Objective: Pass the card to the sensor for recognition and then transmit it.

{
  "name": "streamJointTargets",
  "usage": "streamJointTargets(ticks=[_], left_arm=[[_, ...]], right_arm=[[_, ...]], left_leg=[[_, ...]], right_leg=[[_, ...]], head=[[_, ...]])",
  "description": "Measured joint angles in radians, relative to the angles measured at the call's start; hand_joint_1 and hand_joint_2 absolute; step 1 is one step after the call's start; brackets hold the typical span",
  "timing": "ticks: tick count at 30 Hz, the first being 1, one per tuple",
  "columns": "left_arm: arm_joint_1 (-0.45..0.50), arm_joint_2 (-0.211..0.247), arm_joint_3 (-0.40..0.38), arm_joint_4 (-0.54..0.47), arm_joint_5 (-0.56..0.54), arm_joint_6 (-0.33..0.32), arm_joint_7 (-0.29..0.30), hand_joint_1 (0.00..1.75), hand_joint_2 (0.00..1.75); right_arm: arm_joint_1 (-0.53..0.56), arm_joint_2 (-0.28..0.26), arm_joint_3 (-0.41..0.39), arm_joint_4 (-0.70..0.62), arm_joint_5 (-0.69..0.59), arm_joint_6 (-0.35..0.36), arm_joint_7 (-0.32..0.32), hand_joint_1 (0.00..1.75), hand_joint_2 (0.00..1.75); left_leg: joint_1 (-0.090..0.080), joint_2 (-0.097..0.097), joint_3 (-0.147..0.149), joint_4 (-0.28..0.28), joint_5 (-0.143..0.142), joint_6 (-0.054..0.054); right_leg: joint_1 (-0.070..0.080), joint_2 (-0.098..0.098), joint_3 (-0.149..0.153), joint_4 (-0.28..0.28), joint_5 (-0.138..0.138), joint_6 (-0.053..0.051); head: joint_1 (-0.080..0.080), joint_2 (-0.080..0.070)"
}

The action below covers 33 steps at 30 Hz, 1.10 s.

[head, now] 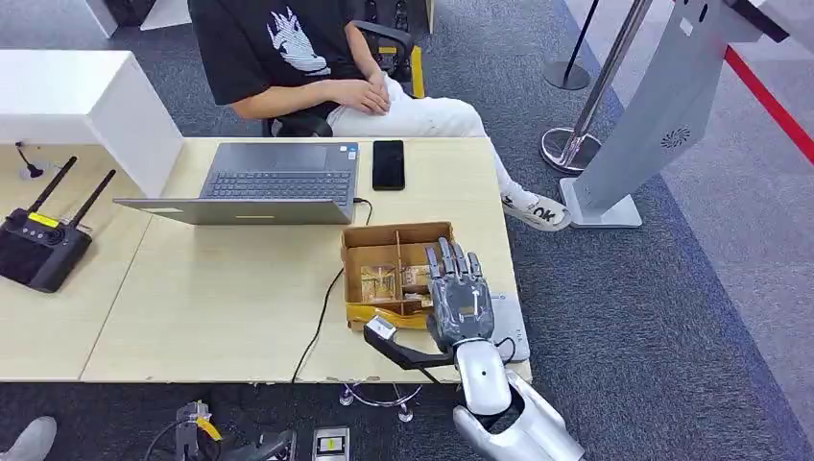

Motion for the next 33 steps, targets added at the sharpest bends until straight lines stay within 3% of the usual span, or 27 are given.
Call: streamJointTargets(ticks=[8, 9, 10, 11, 33], left_arm=[[0.008, 0.000, 0.016, 0.000, 0.005, 0.002, -0.006, 0.00, 1.75], [0.017, 0.003, 0.023, 0.000, 0.013, 0.006, -0.010, 0.00, 1.75], [0.025, 0.004, 0.032, 0.000, 0.016, 0.010, -0.014, 0.00, 1.75], [0.026, 0.005, 0.035, 0.000, 0.016, 0.010, -0.014, 0.00, 1.75], [0.033, 0.004, 0.046, 0.000, 0.013, 0.017, -0.024, 0.00, 1.75]], right_arm=[[-0.002, 0.000, 0.000, 0.018, 0.005, 0.006, 0.009, 0.00, 1.75], [-0.008, 0.000, 0.000, 0.028, 0.016, 0.006, 0.009, 0.14, 1.75], [-0.013, 0.000, -0.001, 0.038, 0.020, 0.005, 0.002, 1.68, 1.75], [-0.014, 0.000, -0.001, 0.039, 0.019, 0.004, 0.000, 1.75, 1.75], [-0.016, -0.003, -0.032, 0.039, 0.002, 0.012, -0.008, 1.75, 1.75]], left_leg=[[0.000, 0.000, 0.000, 0.000, 0.000, 0.000], [0.000, 0.000, 0.000, 0.000, 0.000, 0.000], [0.000, 0.000, 0.000, 0.000, 0.000, 0.000], [0.000, 0.000, 0.000, 0.000, 0.000, 0.000], [0.000, 0.000, 0.000, 0.000, 0.000, 0.000]], right_leg=[[0.000, 0.000, 0.000, 0.000, 0.000, 0.000], [0.000, 0.000, 0.000, 0.000, 0.000, 0.000], [0.000, 0.000, 0.000, 0.000, 0.000, 0.000], [0.000, 0.000, 0.000, 0.000, 0.000, 0.000], [0.000, 0.000, 0.000, 0.000, 0.000, 0.000]], head=[[0.000, 0.000], [0.000, 0.000], [0.000, 0.000], [0.000, 0.000], [0.000, 0.000]])
